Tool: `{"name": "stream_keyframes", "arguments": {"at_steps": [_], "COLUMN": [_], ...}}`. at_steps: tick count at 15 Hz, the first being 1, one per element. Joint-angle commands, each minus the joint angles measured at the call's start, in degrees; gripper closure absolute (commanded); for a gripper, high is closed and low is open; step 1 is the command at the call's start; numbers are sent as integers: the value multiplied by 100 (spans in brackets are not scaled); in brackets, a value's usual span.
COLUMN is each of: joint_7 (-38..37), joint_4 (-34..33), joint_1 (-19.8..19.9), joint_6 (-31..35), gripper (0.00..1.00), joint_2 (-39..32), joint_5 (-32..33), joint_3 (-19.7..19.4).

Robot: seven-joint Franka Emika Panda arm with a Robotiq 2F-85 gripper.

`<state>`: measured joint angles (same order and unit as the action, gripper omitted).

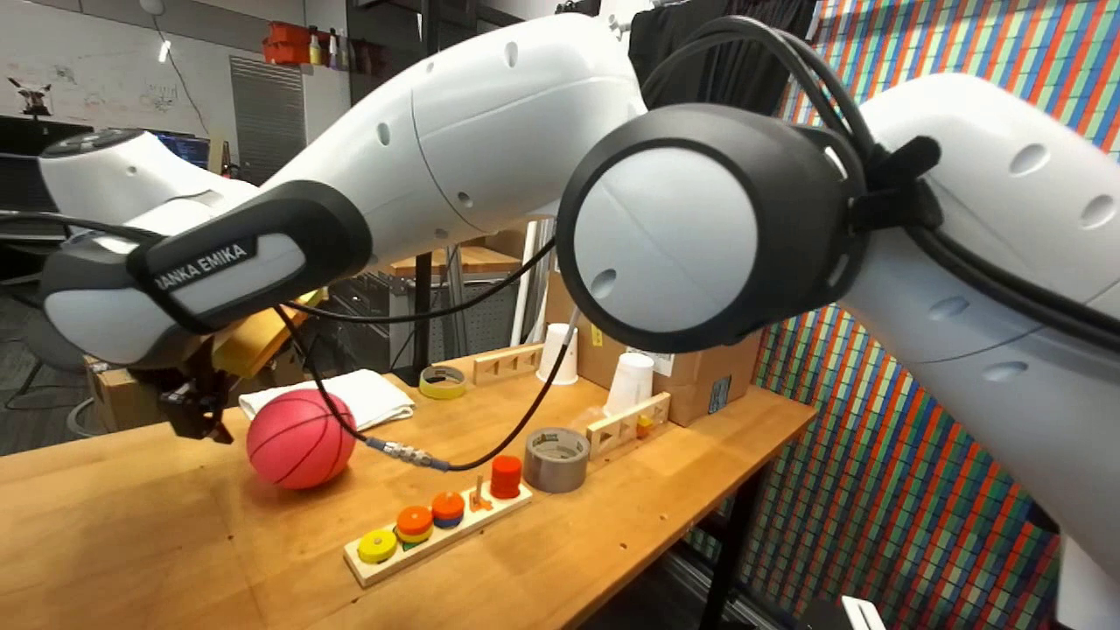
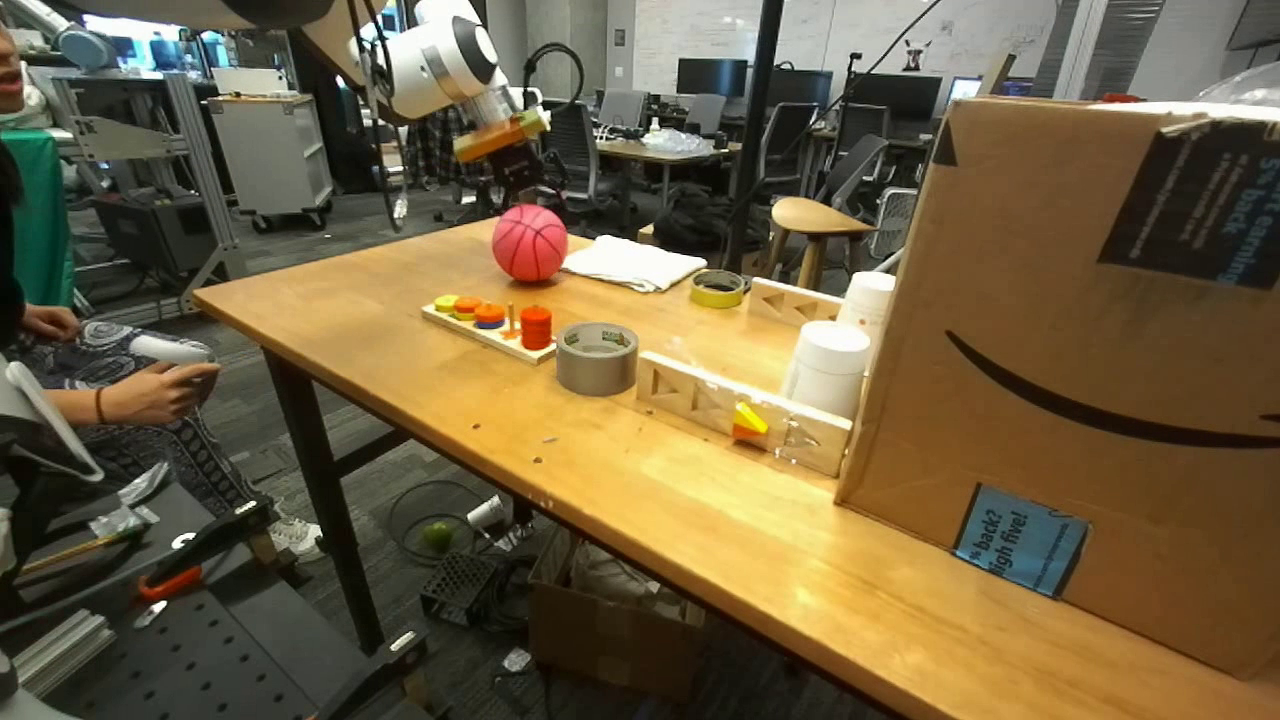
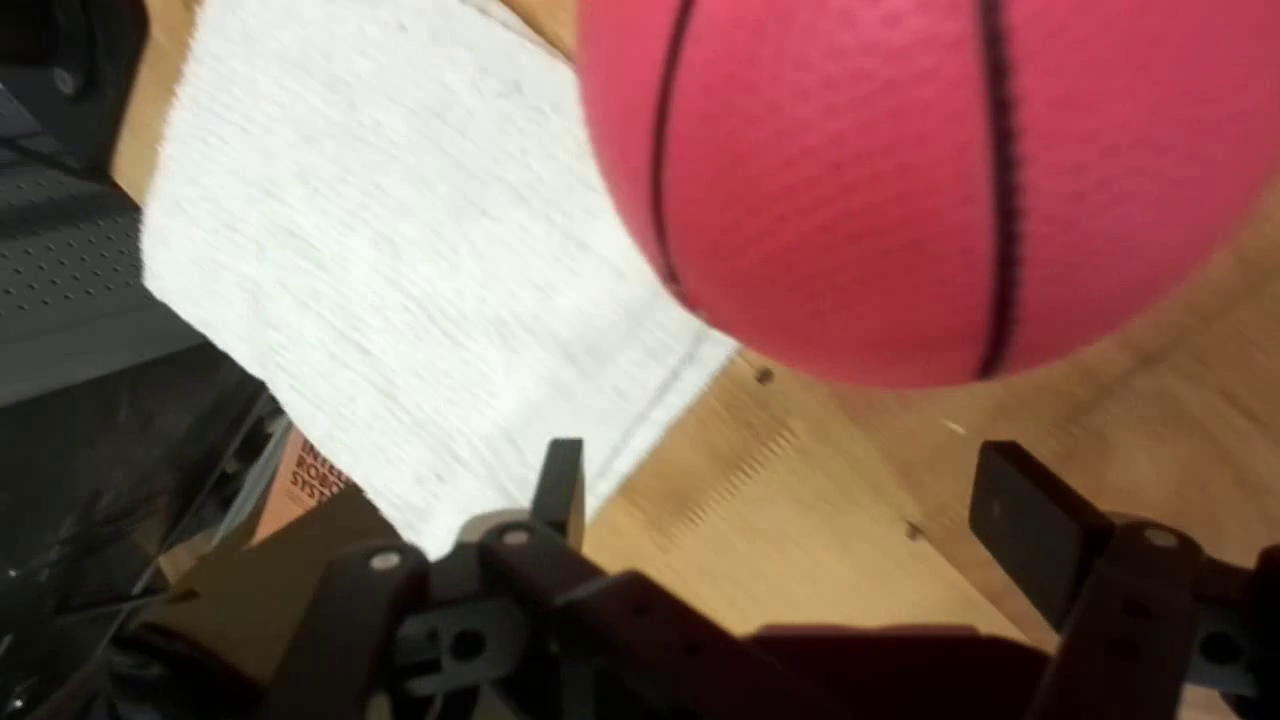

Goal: Move the basketball to the right

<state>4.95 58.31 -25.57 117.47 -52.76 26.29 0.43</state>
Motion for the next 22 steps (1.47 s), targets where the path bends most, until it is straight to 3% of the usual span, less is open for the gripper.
{"name": "stream_keyframes", "arguments": {"at_steps": [1, 8, 13, 17, 22], "joint_7": [-47, -278, -631, -1040, -1660], "joint_4": [56, 747, 1412, 2395, 3691], "joint_1": [236, 656, 803, 832, 908], "joint_6": [-190, -105, -11, 225, 998], "gripper": [0, 0, 0, 0, 0], "joint_2": [-19, 425, 1141, 2017, 3007], "joint_5": [80, 308, 1237, 1786, 1477], "joint_3": [-275, -916, -1271, -1031, -184]}}
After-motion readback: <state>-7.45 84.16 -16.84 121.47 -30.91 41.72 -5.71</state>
